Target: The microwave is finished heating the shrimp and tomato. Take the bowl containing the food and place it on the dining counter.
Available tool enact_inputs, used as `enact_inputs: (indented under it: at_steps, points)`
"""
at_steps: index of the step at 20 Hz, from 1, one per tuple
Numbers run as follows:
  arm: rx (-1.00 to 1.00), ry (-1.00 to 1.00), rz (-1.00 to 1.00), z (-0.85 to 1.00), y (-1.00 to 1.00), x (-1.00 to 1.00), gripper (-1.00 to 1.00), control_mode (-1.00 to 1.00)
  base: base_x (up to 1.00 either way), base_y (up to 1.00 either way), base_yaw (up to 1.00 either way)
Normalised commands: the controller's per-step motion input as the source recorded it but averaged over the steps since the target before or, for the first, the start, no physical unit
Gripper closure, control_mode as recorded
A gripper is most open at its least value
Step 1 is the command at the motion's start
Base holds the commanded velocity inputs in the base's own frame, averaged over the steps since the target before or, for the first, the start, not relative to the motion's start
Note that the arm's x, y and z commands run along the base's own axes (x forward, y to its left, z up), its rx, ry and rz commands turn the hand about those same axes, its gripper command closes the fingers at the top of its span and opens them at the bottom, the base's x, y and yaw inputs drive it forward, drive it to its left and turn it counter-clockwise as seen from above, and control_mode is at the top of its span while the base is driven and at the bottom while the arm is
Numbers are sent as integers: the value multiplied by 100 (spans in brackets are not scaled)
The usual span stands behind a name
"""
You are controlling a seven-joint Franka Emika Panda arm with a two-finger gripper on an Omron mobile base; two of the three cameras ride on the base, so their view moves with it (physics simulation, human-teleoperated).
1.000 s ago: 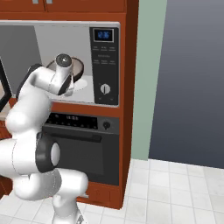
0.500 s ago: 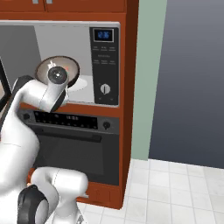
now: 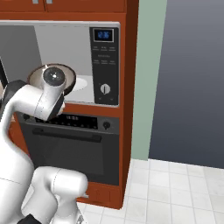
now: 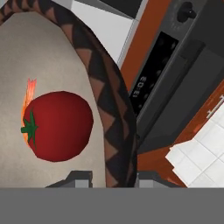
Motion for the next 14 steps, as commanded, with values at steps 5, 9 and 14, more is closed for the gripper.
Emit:
enact_inputs:
  at_steps: [5,9,14]
  points:
    - [0,0,0,0,0,-4,100,-100,0,0,0]
    - [0,0,0,0,-26,-43,100,-100,0,0,0]
    - [0,0,0,0,0,0,100,100,-82,-66,8]
